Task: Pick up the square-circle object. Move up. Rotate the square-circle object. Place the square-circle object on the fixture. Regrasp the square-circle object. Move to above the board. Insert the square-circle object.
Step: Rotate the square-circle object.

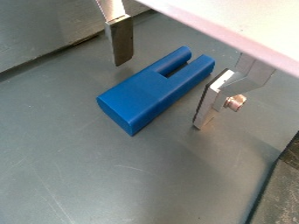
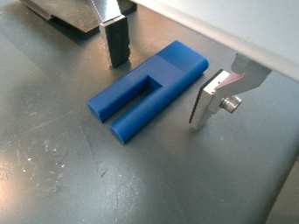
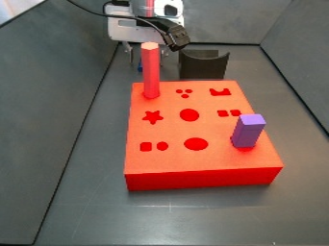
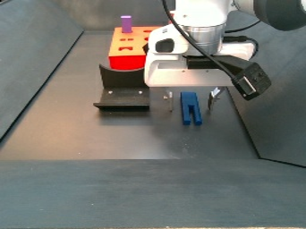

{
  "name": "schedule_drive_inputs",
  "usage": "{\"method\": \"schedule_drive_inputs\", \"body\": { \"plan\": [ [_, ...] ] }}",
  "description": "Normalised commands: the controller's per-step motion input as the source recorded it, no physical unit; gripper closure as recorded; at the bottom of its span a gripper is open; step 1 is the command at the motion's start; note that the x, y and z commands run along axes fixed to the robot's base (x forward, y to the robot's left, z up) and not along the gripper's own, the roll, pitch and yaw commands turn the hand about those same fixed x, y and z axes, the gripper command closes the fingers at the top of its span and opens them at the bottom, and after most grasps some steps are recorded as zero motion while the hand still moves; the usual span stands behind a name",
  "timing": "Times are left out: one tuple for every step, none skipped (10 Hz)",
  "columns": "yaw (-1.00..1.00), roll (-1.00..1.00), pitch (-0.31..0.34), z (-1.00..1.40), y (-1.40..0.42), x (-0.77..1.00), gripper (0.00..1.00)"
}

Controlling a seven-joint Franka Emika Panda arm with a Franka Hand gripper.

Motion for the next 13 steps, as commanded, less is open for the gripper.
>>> {"method": "schedule_drive_inputs", "body": {
  "plan": [
    [0.00, -0.18, -0.059, -0.17, 0.02, 0.02, 0.00],
    [0.00, -0.18, -0.059, -0.17, 0.02, 0.02, 0.00],
    [0.00, -0.18, -0.059, -0.17, 0.02, 0.02, 0.00],
    [0.00, -0.18, -0.059, -0.17, 0.02, 0.02, 0.00],
    [0.00, -0.18, -0.059, -0.17, 0.02, 0.02, 0.00],
    [0.00, -0.18, -0.059, -0.17, 0.02, 0.02, 0.00],
    [0.00, -0.18, -0.059, -0.17, 0.02, 0.02, 0.00],
    [0.00, -0.18, -0.059, -0.17, 0.02, 0.02, 0.00],
    [0.00, -0.18, -0.059, -0.17, 0.02, 0.02, 0.00],
    [0.00, -0.18, -0.059, -0.17, 0.02, 0.02, 0.00],
    [0.00, -0.18, -0.059, -0.17, 0.02, 0.02, 0.00],
    [0.00, -0.18, -0.059, -0.17, 0.02, 0.02, 0.00],
    [0.00, 0.00, 0.000, 0.00, 0.00, 0.00, 1.00]
  ]
}}
